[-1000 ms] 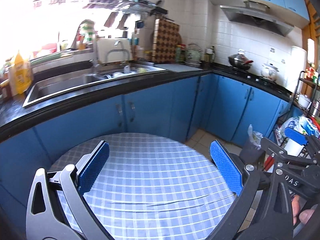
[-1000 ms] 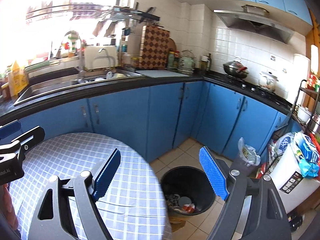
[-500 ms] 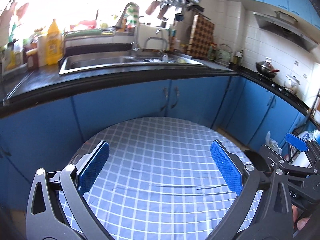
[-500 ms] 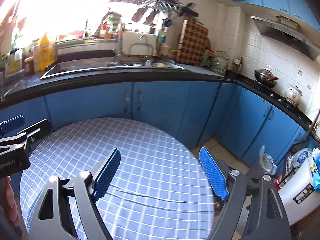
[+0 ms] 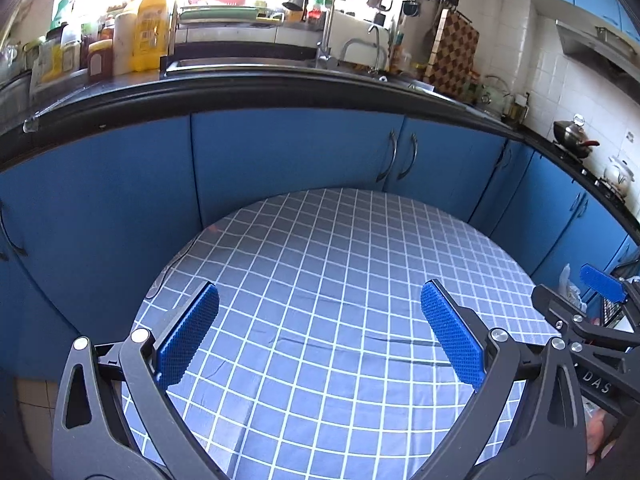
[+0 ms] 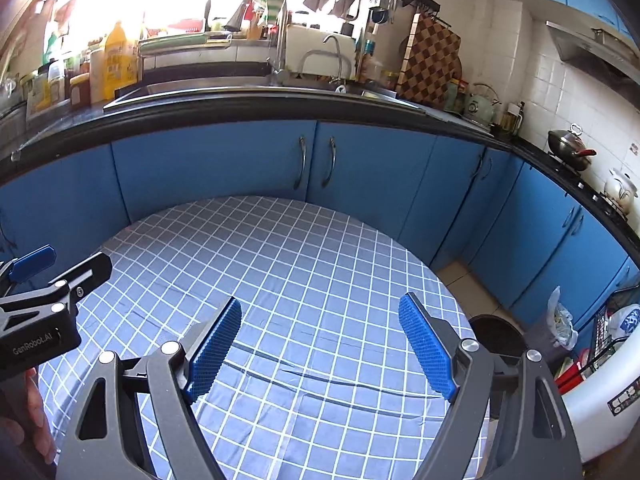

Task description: Collect trash

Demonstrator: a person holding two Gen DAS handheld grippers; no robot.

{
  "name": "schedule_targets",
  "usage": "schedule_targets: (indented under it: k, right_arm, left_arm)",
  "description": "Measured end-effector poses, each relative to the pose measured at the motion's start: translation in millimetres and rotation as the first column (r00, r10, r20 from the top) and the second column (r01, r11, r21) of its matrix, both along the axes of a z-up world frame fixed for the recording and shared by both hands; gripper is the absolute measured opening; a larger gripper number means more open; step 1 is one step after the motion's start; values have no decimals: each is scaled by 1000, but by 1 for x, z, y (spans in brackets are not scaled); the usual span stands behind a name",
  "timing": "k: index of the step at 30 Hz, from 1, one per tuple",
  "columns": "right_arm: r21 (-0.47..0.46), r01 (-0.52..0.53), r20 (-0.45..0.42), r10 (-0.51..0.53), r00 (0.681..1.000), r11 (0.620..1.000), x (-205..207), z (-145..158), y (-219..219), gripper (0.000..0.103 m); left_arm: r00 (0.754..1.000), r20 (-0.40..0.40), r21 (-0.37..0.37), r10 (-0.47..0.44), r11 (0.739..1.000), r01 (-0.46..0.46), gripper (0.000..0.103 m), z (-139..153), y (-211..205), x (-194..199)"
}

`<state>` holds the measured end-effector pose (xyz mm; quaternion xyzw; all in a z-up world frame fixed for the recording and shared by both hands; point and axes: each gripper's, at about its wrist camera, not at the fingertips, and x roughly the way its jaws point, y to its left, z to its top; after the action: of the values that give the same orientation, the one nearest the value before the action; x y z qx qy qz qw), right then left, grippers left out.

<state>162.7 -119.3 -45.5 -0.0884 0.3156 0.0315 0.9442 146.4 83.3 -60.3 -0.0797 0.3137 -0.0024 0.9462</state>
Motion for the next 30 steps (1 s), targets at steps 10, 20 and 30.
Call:
schedule_targets:
  k: [10,20,30]
  right_arm:
    - [18,36,6,-36,999,999,-1,5,-20,79]
    - [33,41,10,-42,999,999,-7,9,-31,79]
    - [13,73,23,-74,997,997,-18,12,-45,79]
  left_arm:
    - [998,18,37,-63,997,62,100,12,-29,6]
    - [999,6,45,-49,998,48,100,18,-42,1]
    - [997,10,91,-79,993,78,100,19,-60,-6]
